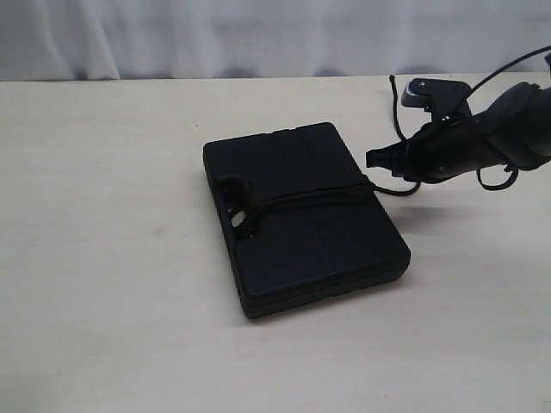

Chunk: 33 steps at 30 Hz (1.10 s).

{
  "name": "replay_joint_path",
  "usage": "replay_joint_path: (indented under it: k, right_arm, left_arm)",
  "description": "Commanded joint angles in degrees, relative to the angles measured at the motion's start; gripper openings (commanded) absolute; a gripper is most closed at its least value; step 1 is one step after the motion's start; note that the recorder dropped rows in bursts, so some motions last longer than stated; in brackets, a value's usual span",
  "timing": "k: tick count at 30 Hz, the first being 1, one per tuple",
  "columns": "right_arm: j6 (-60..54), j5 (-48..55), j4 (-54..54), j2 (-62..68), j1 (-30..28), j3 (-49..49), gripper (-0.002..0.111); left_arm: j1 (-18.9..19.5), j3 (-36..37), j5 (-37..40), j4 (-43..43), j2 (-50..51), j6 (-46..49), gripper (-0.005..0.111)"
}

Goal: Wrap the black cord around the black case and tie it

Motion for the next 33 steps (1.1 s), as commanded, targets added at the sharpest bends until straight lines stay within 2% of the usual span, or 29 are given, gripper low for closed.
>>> replay_joint_path:
  k: [1,5,7,9,11,14,17,20,24,28,29,31,33]
  right_arm:
    - [-0.93,1.07,-2.59,-0.4,-0.19,1.64,0.004]
    - [-0.72,1.06,-2.59,-0.14,-0.19,1.9,0.004]
    - [-0.72,1.06,-2.59,0.13,-0.02,1.9,0.004]
    - [-0.72,1.06,-2.59,0.11,-0.07,1.9,0.004]
    - [-0.72,0.94,-2.59,0.11,-0.07,1.9,0.004]
    - [-0.72,0.83,-2.59,0.21,-0.07,1.9,0.004]
    - [-0.72,0.96,-2.59,0.19,-0.07,1.9,0.004]
    - [-0.72,0.71,-2.59,0.19,-0.07,2.3,0.004]
    - [-0.72,0.37,-2.59,0.23,-0.07,2.51,0.004]
    - [-0.72,0.42,-2.59,0.7,0.03,2.51,0.004]
    - [-0.72,0.18,-2.59,1.25,0.01,2.51,0.004]
    - [-0.72,0.15,-2.59,1.49,0.01,2.51,0.004]
    - [-0.72,0.15,-2.59,1.62,0.01,2.51,0.004]
  left_arm:
    - [0.13,0.2,-0.22,-0.04,-0.09,-0.18,0.0]
    - [0.13,0.2,-0.34,0.5,-0.09,-0.06,0.0]
    - [0.13,0.2,-3.18,4.32,-0.09,0.26,0.0]
    - [0.13,0.2,-8.11,1.41,-0.09,-0.68,0.0]
    - [0.02,0.2,-13.46,-5.3,-0.09,-0.96,0.0]
    - [0.02,0.2,-25.9,-5.39,-0.09,-2.32,0.0]
    - [0.02,0.2,-34.41,-5.54,-0.09,-13.52,0.0]
    - [0.02,0.2,-38.32,-3.01,-0.09,-27.44,0.0]
    - [0.02,-0.1,-43.6,7.68,-0.09,-39.1,0.0]
    - [0.02,-7.6,-40.75,28.73,5.35,-54.46,0.0]
    - [0.02,-11.17,-39.45,38.01,10.87,-62.96,0.0]
    - [0.02,-15.16,-40.8,45.83,20.02,-71.13,0.0]
    - [0.02,-19.08,-48.2,48.24,31.8,-75.24,0.0]
